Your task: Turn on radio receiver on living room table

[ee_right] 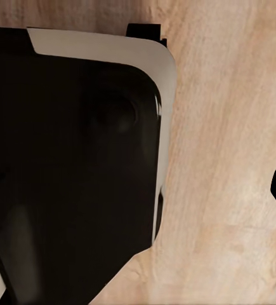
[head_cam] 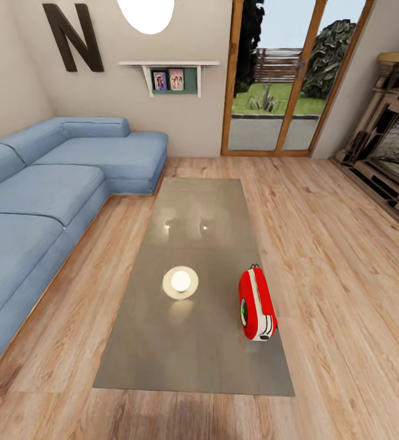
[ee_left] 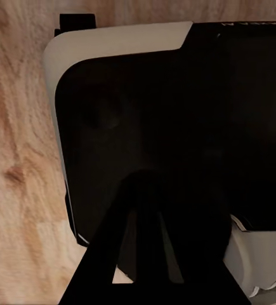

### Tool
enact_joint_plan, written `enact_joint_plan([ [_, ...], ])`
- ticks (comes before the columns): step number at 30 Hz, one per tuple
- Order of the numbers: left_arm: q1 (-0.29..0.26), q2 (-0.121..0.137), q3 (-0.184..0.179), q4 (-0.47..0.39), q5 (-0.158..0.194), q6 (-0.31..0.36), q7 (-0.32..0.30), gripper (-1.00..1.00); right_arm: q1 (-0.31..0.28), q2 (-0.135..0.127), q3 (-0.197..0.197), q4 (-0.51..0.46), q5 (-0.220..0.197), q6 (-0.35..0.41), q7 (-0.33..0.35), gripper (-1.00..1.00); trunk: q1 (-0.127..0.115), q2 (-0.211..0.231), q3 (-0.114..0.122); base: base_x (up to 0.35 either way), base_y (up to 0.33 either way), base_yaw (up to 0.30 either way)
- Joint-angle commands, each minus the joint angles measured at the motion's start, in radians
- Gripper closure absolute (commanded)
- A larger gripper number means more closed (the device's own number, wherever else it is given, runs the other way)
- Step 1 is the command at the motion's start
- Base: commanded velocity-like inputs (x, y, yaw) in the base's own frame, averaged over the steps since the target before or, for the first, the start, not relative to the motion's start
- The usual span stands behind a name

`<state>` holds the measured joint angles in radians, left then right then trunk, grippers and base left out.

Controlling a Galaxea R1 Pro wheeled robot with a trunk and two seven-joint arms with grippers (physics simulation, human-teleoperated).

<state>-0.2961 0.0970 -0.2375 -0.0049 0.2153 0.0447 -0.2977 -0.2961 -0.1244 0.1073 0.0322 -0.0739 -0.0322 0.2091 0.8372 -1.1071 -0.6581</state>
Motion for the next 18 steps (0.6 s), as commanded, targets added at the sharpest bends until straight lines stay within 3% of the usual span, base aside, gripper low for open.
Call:
enact_joint_plan([
  [1,0.0,0.0,0.0,0.0,-0.002,0.0,0.0,1.0,0.0,0.0,0.0,0.0,0.0,0.0,-0.001,-1.0,0.0,0.0,0.002,0.0,0.0,0.0],
  [18,0.0,0.0,0.0,-0.003,-0.008,0.0,0.0,1.0,0.0,0.0,-0.001,0.0,-0.003,0.0,-0.004,-1.0,0.0,0.0,0.028,0.0,0.0,0.0],
])
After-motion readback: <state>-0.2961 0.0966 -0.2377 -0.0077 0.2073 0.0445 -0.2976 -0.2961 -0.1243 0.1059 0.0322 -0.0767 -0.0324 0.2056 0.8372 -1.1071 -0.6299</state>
